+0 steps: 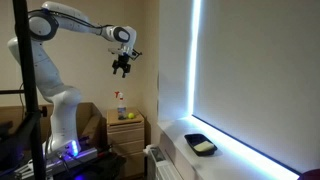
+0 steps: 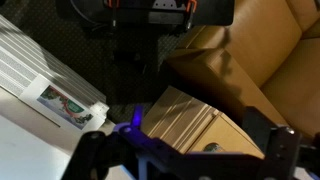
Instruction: Pick up the spray bottle from the nightstand and place it on the windowsill
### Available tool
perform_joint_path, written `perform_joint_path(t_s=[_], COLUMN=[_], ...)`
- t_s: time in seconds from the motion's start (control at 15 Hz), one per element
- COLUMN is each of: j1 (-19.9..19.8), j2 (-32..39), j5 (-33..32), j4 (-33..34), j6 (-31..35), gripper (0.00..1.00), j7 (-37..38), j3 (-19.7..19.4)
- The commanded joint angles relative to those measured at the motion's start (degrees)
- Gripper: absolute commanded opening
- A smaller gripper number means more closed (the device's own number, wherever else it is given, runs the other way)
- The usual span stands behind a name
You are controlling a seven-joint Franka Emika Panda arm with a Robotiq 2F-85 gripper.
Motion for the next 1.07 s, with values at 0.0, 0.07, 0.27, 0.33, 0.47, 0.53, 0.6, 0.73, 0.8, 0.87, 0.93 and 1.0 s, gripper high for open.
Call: perform_joint_path(t_s=[0.0,0.07,0.27,0.33,0.47,0.53,0.6,0.73,0.8,0.87,0.93,1.0], j1=[-2.0,-1.5,1.4,2.3,1.1,1.2,1.0,-0.3,-1.1,-0.4,0.6,1.3], j2=[0.4,0.2,3.3,4.6,2.8,3.1,2.9,5.0,4.0,5.6,6.9,8.6], j5=[0.6,1.1,2.4,3.6,2.8,2.8,2.8,-0.5,-3.5,-3.9,-2.8,-1.6], j4=[0.1,-0.9,-1.8,-0.1,-1.4,-1.4,-1.4,-2.2,-5.4,-7.8,-9.3,-10.3], j6=[-0.2,0.0,9.6,11.7,9.3,9.2,9.1,10.1,11.0,13.2,14.3,16.5], gripper=[1.0,1.0,1.0,1.0,1.0,1.0,1.0,1.0,1.0,1.0,1.0,1.0], j7=[-0.8,-0.5,4.2,5.9,4.8,5.0,5.0,6.8,8.0,10.6,12.2,14.0], j3=[1.5,2.4,9.3,11.3,10.5,10.9,10.7,10.7,11.3,12.5,13.3,14.5])
